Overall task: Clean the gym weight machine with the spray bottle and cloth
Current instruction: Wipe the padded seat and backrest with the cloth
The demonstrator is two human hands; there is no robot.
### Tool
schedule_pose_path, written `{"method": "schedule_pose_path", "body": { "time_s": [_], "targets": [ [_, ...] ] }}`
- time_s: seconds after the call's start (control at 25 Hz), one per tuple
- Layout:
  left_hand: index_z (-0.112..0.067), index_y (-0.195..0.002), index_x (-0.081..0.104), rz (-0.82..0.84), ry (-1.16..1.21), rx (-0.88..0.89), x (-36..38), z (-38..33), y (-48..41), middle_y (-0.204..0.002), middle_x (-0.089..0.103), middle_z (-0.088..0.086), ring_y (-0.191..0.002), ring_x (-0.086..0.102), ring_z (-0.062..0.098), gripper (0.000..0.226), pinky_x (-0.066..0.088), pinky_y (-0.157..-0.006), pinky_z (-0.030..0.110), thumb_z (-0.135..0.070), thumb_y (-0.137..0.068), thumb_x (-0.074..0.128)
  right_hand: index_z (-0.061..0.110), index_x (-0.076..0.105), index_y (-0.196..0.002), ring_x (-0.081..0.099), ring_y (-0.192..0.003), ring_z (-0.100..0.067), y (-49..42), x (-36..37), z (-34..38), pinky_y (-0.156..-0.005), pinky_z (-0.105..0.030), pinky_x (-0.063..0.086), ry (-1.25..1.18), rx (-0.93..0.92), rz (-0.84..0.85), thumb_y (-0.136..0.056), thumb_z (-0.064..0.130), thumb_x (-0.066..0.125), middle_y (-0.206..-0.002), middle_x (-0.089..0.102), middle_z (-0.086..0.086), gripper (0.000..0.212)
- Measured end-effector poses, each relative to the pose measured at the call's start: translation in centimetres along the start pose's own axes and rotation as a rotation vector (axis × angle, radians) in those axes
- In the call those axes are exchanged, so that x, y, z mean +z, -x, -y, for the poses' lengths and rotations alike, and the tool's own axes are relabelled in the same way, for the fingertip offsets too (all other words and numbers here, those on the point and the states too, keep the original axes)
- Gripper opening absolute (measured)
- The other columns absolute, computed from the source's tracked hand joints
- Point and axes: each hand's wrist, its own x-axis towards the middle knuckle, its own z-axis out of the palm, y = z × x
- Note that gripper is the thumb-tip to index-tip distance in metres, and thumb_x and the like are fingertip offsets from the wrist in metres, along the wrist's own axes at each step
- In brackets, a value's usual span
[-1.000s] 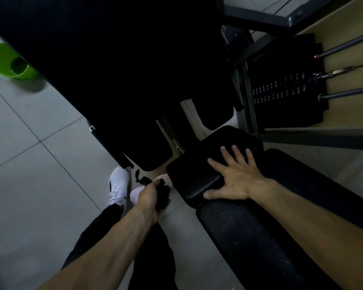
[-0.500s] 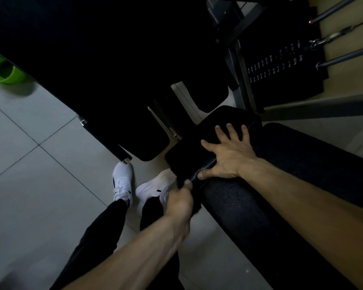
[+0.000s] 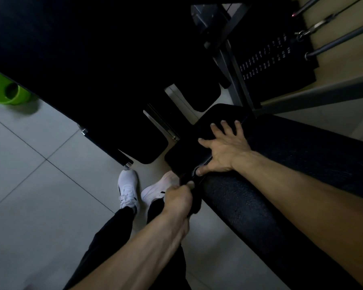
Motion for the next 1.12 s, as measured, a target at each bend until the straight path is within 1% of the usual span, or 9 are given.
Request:
{"method": "schedule_pose_path", "body": {
  "time_s": [0.12, 0.2, 0.36, 0.44, 0.52, 0.64, 0.84, 0.96, 1.12],
  "targets": [
    [-0.008, -0.119, 0.063, -0.002, -0.057, 0.237, -1.1, -2.3, 1.3, -0.094, 0.074, 0.01, -0.077, 0.071, 0.019, 0.019, 0.057, -0.066, 0.028, -0.016, -0.103, 0.058, 0.043, 0.017, -0.162, -0.009, -0.158, -0.035, 0.4, -0.2, -0.1, -0.123, -0.061, -0.01, -0.09, -0.033, 0.018, -0.067, 0.092, 0.055, -0.173, 0.001, -0.008, 0.113],
    [-0.013, -0.134, 0.059, 0.053, 0.012, 0.379, -0.6, -5.3, 1.5, -0.121, 0.072, 0.009, -0.107, 0.071, 0.022, 0.035, 0.057, -0.096, 0.04, -0.028, -0.103, 0.059, 0.041, 0.029, -0.16, 0.012, -0.158, -0.027, 0.8, -1.3, -0.9, -0.128, -0.051, 0.005, -0.581, -0.115, 0.033, -0.084, 0.068, 0.06, -0.169, 0.024, -0.004, 0.086],
    [-0.02, -0.131, 0.065, 0.325, 0.158, 0.182, 5.5, -10.5, 3.7, -0.128, 0.07, 0.011, -0.114, 0.069, 0.028, 0.064, 0.056, -0.093, 0.044, -0.069, -0.098, 0.041, 0.039, 0.047, -0.152, 0.048, -0.135, -0.005, 2.5, -4.4, -1.6, -0.109, -0.031, 0.043, -1.563, -0.209, 0.017, -0.105, 0.048, 0.051, -0.149, 0.052, 0.012, 0.048],
    [-0.016, -0.145, 0.054, 0.385, 0.067, 0.204, 8.4, -11.5, 3.4, -0.144, 0.058, 0.014, -0.129, 0.058, 0.033, 0.072, 0.049, -0.104, 0.046, -0.068, -0.101, 0.031, 0.036, 0.059, -0.142, 0.061, -0.12, -0.004, 2.3, -5.3, -2.3, -0.092, -0.018, 0.051, -1.509, -0.139, -0.115, -0.103, 0.041, 0.058, -0.135, 0.064, 0.01, 0.039],
    [-0.012, -0.127, 0.067, 0.341, -0.076, 0.26, 9.9, -11.9, 2.3, -0.119, 0.073, 0.014, -0.106, 0.072, 0.027, 0.056, 0.059, -0.086, 0.034, -0.055, -0.105, 0.039, 0.032, 0.072, -0.124, 0.07, -0.1, -0.005, 1.0, -5.4, -4.7, -0.079, -0.018, 0.056, -1.37, -0.079, -0.271, -0.102, 0.03, 0.063, -0.112, 0.074, 0.008, 0.024],
    [-0.011, -0.125, 0.071, 0.267, -0.425, 0.36, 11.0, -12.4, -2.4, -0.114, 0.075, 0.009, -0.102, 0.072, 0.023, 0.037, 0.058, -0.09, 0.031, -0.038, -0.102, 0.059, 0.027, 0.075, -0.118, 0.066, -0.107, -0.013, -2.2, -5.0, -11.1, -0.097, -0.03, 0.052, -0.908, -0.026, -0.465, -0.1, 0.022, 0.061, -0.118, 0.07, 0.001, 0.023],
    [-0.042, -0.161, 0.015, 0.29, -1.095, 0.19, 13.6, -11.6, -7.3, -0.17, -0.006, 0.001, -0.155, -0.008, 0.04, 0.094, -0.001, -0.126, 0.051, -0.079, -0.083, 0.055, 0.021, 0.069, -0.131, 0.064, -0.117, -0.023, -7.5, -4.1, -14.6, -0.099, -0.032, 0.051, -0.707, 0.004, -0.048, -0.105, 0.025, 0.053, -0.126, 0.069, -0.003, 0.031],
    [-0.048, -0.159, 0.007, 0.273, -1.063, 0.22, 13.7, -10.8, -8.4, -0.169, -0.014, -0.003, -0.152, -0.02, 0.04, 0.1, -0.006, -0.123, 0.055, -0.085, -0.079, 0.053, 0.012, 0.076, -0.105, 0.068, -0.099, -0.023, -12.8, -4.3, -14.3, -0.073, -0.024, 0.049, -0.848, 0.087, -0.039, -0.102, 0.021, 0.058, -0.098, 0.071, -0.004, 0.02],
    [-0.054, -0.157, 0.006, 0.236, -1.078, 0.253, 13.5, -10.1, -9.6, -0.169, -0.014, -0.008, -0.153, -0.02, 0.036, 0.1, -0.002, -0.122, 0.066, -0.089, -0.075, 0.052, 0.003, 0.066, -0.123, 0.067, -0.108, -0.031, -17.5, -4.6, -12.9, -0.074, -0.026, 0.045, -0.883, 0.078, 0.075, -0.101, 0.019, 0.059, -0.116, 0.069, -0.014, 0.029]
  ]
}}
